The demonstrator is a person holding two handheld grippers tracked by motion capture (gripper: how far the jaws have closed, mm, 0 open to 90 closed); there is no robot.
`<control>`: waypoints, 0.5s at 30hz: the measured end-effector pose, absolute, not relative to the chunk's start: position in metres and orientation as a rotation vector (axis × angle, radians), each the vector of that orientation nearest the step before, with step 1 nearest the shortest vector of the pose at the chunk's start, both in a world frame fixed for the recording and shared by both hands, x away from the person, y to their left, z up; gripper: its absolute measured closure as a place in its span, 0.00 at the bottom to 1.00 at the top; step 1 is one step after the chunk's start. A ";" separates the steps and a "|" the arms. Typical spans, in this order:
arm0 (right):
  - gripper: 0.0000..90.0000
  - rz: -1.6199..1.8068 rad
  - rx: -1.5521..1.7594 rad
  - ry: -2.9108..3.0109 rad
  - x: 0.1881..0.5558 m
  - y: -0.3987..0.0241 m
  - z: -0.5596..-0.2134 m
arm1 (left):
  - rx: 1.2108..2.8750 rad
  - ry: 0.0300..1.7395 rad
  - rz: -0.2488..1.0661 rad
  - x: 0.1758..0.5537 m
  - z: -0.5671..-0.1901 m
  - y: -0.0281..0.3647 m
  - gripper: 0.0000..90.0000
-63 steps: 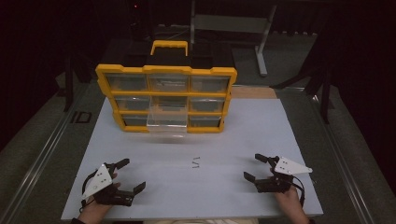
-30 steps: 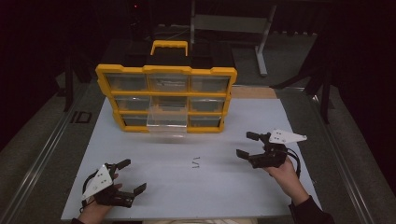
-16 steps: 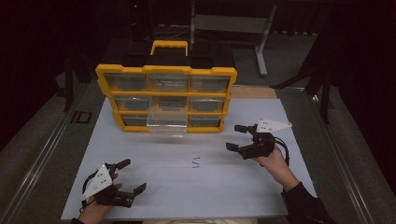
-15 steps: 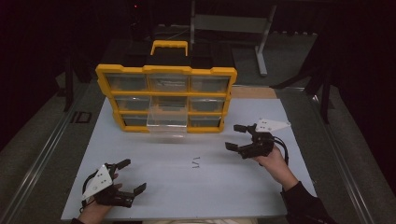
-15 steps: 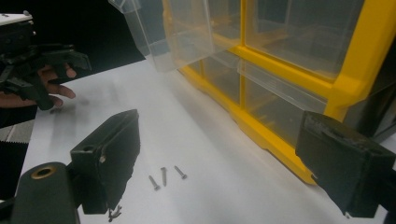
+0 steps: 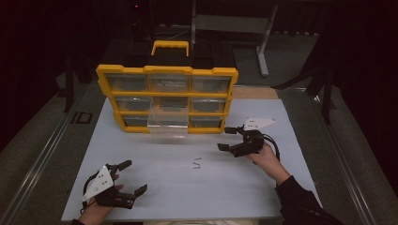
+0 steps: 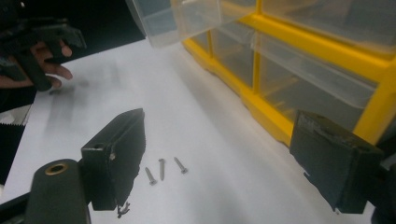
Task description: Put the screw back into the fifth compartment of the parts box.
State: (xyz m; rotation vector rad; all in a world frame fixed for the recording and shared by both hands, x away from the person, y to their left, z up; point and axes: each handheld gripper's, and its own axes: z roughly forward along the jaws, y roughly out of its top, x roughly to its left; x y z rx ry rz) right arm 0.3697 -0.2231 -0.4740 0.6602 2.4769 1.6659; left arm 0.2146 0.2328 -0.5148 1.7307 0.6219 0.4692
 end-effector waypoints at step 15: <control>0.36 1.619 0.586 2.612 0.378 -0.199 -0.493 | 1.730 0.619 0.464 0.215 -0.515 0.232 0.02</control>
